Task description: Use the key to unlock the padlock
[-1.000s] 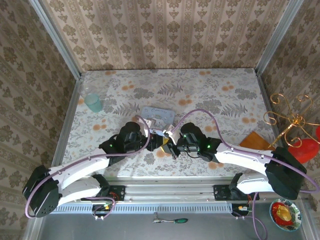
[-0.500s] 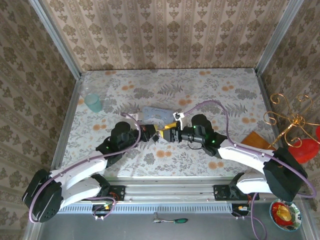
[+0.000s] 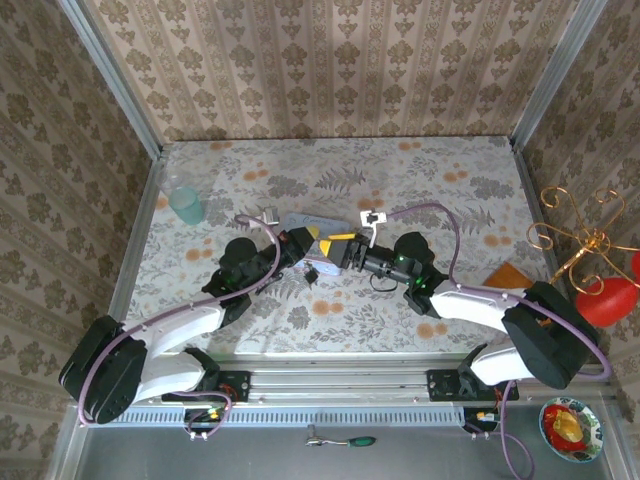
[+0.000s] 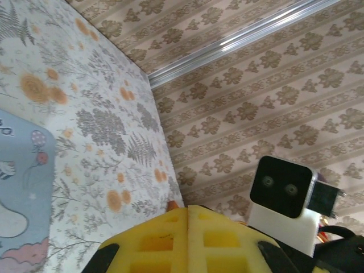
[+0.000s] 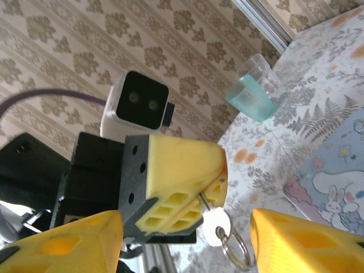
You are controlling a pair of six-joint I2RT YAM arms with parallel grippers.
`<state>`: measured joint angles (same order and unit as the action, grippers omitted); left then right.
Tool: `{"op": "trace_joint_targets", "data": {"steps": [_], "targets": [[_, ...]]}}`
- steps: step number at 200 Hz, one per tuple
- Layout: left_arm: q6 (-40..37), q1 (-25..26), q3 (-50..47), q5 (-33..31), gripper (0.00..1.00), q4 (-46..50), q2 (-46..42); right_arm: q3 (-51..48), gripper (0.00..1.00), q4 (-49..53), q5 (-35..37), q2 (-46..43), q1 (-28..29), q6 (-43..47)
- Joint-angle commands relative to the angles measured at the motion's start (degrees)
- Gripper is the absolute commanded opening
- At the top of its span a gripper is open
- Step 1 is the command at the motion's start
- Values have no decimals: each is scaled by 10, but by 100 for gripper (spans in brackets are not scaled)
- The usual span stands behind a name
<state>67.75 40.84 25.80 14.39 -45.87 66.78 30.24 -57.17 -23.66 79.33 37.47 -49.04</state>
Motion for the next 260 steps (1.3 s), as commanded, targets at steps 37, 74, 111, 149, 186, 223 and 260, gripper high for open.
{"op": "trace_joint_targets", "data": {"steps": [37, 74, 111, 149, 186, 223, 260], "targets": [[20, -3, -11, 28, 0, -112, 20, 15, 57, -92, -51, 55, -14, -92], [26, -8, -11, 41, 0, -151, 48, 14, 45, -124, -77, 69, -12, -123], [26, -13, -15, 46, 0, -148, 54, -6, 34, -125, -65, 56, -14, -121], [16, -15, -9, 48, 0, -131, 56, -2, 29, -135, -53, 57, -17, -130], [15, -16, -10, 48, 0, -134, 57, 11, 19, -136, -62, 62, -18, -137], [14, -20, -14, 52, 0, -134, 53, 2, 17, -132, -54, 62, -19, -136], [11, -20, -12, 56, 0, -134, 54, 8, 12, -124, -52, 59, -20, -145]]}}
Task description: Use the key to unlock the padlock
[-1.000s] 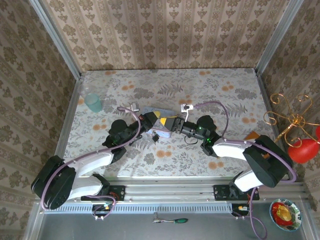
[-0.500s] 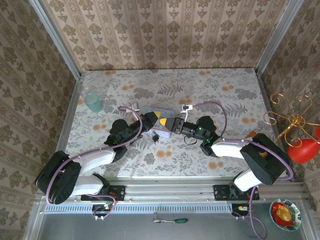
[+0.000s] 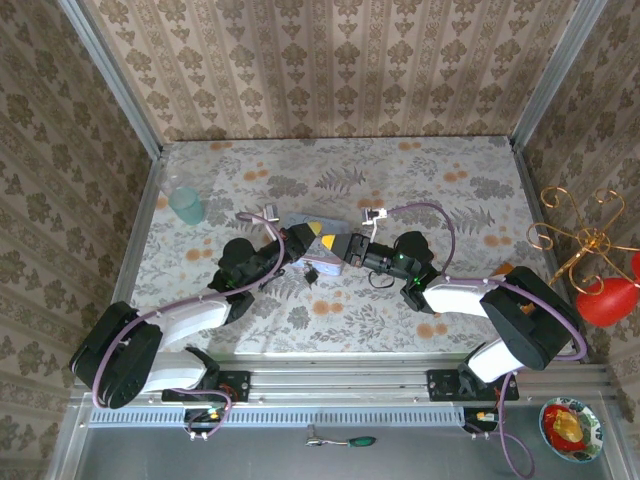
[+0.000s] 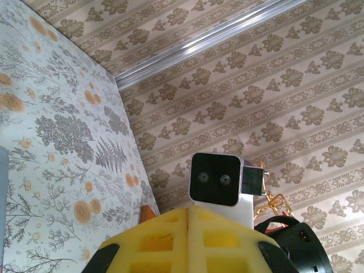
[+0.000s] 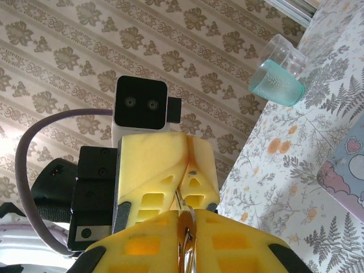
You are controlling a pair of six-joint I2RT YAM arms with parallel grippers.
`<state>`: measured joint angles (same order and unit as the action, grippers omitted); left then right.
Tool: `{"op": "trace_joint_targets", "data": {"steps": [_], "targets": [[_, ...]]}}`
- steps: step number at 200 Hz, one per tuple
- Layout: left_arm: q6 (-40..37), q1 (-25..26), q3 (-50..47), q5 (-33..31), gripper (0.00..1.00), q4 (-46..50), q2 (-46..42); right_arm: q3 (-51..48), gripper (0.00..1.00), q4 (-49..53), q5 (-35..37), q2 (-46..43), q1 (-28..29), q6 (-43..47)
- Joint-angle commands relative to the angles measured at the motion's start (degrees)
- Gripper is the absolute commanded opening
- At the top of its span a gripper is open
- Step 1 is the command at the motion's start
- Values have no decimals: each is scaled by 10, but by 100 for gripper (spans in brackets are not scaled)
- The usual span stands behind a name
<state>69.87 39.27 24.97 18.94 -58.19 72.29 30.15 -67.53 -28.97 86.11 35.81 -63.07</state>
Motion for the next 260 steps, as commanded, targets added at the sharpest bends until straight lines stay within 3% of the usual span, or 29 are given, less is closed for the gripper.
{"op": "trace_joint_targets", "data": {"steps": [1, 36, 59, 79, 105, 127, 177, 260], "targets": [[-10, -4, -4, 10, 0, -11, -1, 10, 11, -20, 1, -9, -3, -5], [-23, -4, -3, 10, 0, 0, -4, 18, 2, 34, 6, -20, -3, 5], [-62, -17, 7, 38, 18, 51, -19, 15, 0, 95, 24, -41, -3, 26], [-150, -43, 27, 39, 32, 245, -73, 16, 0, 224, 68, -93, -1, 74], [-316, -40, 77, -61, 42, 541, -143, 29, 0, 406, 130, -153, 23, 175], [-374, -37, 97, -104, 43, 647, -136, 20, 0, 451, 157, -166, 43, 202], [-387, -14, 71, -100, 46, 636, -60, 28, 0, 440, 172, -86, 95, 218], [-400, -9, 31, -85, 51, 496, 3, 88, 0, 474, 193, 35, 71, 270]]}}
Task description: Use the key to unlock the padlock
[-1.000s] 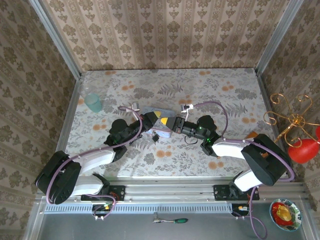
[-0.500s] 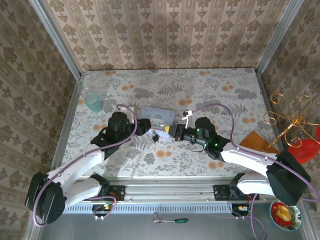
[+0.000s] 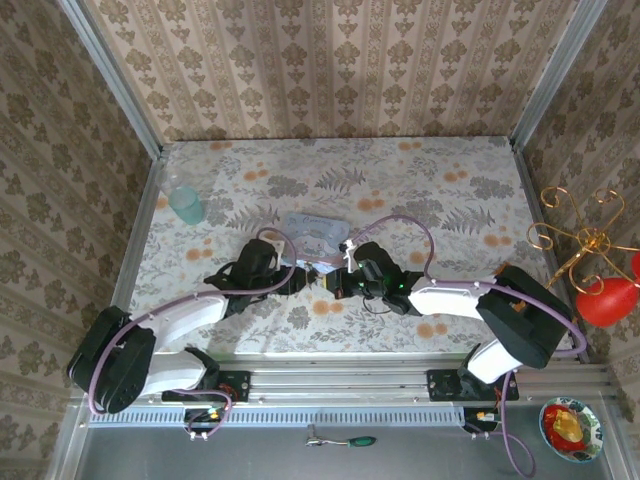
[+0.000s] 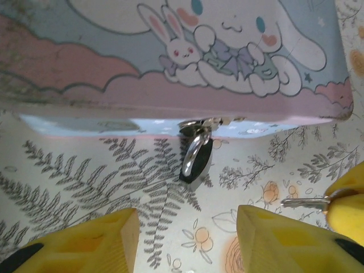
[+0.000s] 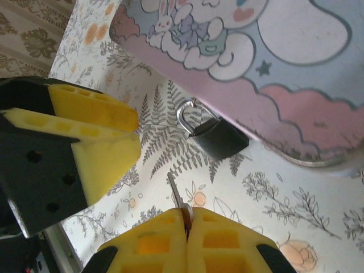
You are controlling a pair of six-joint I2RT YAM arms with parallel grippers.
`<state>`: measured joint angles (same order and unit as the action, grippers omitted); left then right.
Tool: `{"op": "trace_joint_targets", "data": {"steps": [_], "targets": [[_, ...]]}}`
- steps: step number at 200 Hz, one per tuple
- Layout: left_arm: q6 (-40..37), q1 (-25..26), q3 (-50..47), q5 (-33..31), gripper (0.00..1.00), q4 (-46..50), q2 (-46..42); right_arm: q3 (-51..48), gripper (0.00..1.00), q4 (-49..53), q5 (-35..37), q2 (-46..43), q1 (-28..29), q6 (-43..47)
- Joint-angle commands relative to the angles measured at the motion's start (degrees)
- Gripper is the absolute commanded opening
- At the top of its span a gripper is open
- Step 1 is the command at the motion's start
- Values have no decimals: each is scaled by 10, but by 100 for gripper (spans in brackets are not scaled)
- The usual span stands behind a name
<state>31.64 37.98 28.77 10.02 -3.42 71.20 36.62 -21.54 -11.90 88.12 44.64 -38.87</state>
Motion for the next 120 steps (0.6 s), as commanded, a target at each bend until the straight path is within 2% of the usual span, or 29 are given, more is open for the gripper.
{"op": "trace_joint_targets", "data": {"steps": [1, 35, 59, 71, 120], "targets": [[-18, 4, -7, 4, 51, -54, 14, 24, 0, 15, 22, 16, -19, 29], [-32, 6, 7, 7, 52, -77, 55, 46, 0, 15, 15, 51, -60, 49], [-35, 18, 32, -32, 53, -76, 94, 61, 0, 6, -8, 68, -84, 47], [-30, 23, 42, -53, 53, -80, 112, 66, 0, 7, -12, 65, -86, 49], [-31, 31, 77, -70, 54, -102, 168, 31, 0, -1, -17, 16, -85, 29]]}}
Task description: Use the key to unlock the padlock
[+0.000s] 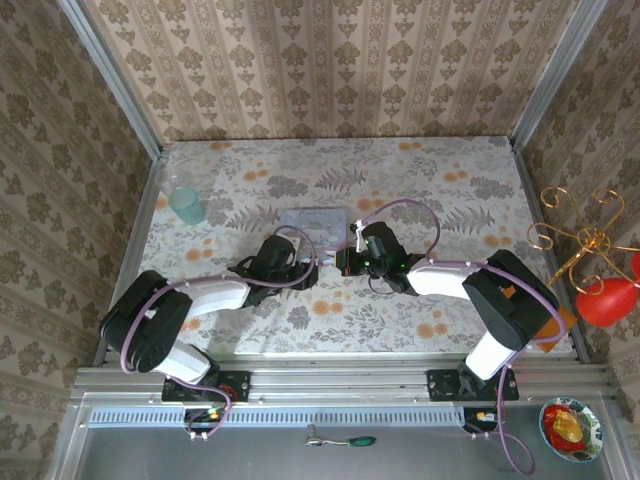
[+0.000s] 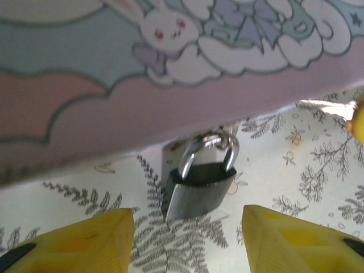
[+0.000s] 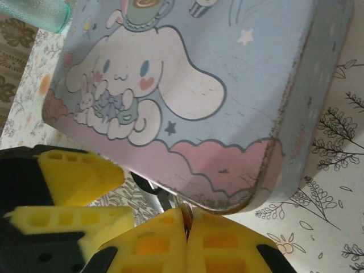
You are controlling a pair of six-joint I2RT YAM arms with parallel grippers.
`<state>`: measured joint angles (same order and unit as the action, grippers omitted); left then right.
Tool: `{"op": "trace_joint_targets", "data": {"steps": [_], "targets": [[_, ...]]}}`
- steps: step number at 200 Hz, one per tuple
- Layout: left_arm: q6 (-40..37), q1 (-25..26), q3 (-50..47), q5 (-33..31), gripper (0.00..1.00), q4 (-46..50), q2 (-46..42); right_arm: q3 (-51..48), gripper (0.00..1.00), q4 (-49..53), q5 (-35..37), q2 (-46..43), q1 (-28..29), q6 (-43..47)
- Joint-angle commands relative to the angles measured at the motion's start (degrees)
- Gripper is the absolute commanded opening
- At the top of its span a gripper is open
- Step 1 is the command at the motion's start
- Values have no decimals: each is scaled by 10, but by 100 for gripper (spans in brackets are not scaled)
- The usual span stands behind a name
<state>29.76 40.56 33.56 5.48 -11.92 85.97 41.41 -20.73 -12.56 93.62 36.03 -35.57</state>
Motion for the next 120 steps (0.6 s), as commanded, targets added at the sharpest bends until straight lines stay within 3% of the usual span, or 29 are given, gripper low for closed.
{"op": "trace_joint_targets", "data": {"steps": [1, 49, 72, 87, 120], "targets": [[-13, 5, 30, -25, 54, -18, 22, -18, 0, -10, -10, -40, 0, -4], [-23, 1, 61, -26, 51, -31, 83, -67, 0, -33, -18, -83, 5, -25], [-14, 1, 70, -15, 42, -44, 102, -78, 0, -34, -15, -88, 8, -29], [-6, -1, 67, -4, 31, -60, 105, -83, 0, -38, -16, -87, 9, -35], [25, -12, 39, 15, 20, -108, 96, -96, 0, -54, -6, -89, 16, -70]]}}
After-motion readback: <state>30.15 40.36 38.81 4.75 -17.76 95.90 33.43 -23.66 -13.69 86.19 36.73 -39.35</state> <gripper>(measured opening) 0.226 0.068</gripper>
